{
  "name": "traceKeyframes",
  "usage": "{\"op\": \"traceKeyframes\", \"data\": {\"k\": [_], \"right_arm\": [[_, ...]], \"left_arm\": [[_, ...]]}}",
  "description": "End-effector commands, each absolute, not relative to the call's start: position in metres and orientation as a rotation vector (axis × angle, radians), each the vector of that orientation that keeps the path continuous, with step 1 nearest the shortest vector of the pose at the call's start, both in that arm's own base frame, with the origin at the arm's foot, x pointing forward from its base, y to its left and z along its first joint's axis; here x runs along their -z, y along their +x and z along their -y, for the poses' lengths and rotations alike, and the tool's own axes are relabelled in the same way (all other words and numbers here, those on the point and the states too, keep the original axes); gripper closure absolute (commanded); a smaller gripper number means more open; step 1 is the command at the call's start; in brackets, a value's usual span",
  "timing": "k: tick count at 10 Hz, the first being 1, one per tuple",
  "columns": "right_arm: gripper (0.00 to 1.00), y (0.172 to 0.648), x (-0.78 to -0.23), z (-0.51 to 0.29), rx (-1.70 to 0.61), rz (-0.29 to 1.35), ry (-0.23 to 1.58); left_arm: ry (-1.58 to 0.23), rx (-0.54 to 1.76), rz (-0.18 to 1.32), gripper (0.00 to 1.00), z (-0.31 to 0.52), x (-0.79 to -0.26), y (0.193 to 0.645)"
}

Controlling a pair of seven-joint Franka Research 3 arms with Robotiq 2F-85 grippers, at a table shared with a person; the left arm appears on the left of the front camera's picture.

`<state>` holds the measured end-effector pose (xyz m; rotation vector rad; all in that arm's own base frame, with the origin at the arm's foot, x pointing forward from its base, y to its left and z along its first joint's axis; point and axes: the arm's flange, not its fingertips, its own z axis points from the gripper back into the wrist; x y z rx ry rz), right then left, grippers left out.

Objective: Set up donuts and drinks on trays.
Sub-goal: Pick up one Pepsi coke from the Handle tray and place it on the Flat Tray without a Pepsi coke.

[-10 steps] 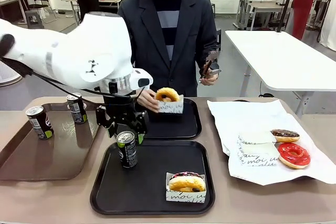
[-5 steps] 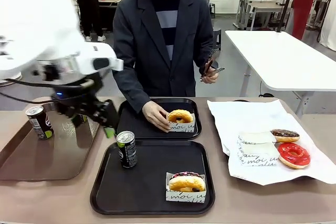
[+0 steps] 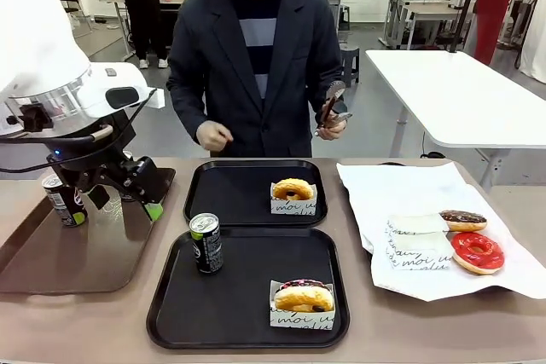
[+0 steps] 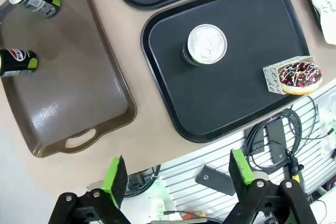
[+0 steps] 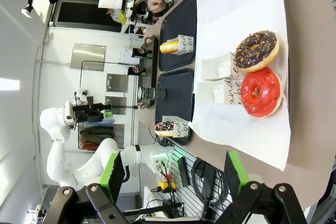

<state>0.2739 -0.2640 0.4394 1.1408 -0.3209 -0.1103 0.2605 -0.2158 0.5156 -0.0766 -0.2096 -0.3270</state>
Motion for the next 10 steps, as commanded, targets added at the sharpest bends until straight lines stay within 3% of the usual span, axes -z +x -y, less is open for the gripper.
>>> {"op": "traceKeyframes", "data": {"k": [1,3,4,6,10], "right_arm": [[0.0,0.275,-0.439,0.264,0.103,0.347,1.162],[0.0,0.275,-0.439,0.264,0.103,0.347,1.162],[0.0,0.275,-0.439,0.264,0.103,0.347,1.162],[0.0,0.275,-0.439,0.264,0.103,0.347,1.162],[0.0,0.275,-0.439,0.264,0.103,0.347,1.162]], "left_arm": [[-0.075,0.336,0.208,0.0,0.221,-0.518,0.262],[-0.072,0.334,0.212,0.0,0.219,-0.516,0.259],[-0.04,0.282,0.241,0.0,0.207,-0.526,0.285],[-0.16,0.205,0.201,0.0,0.163,-0.537,0.322],[-0.158,0.023,0.205,0.0,0.076,-0.526,0.354]]}}
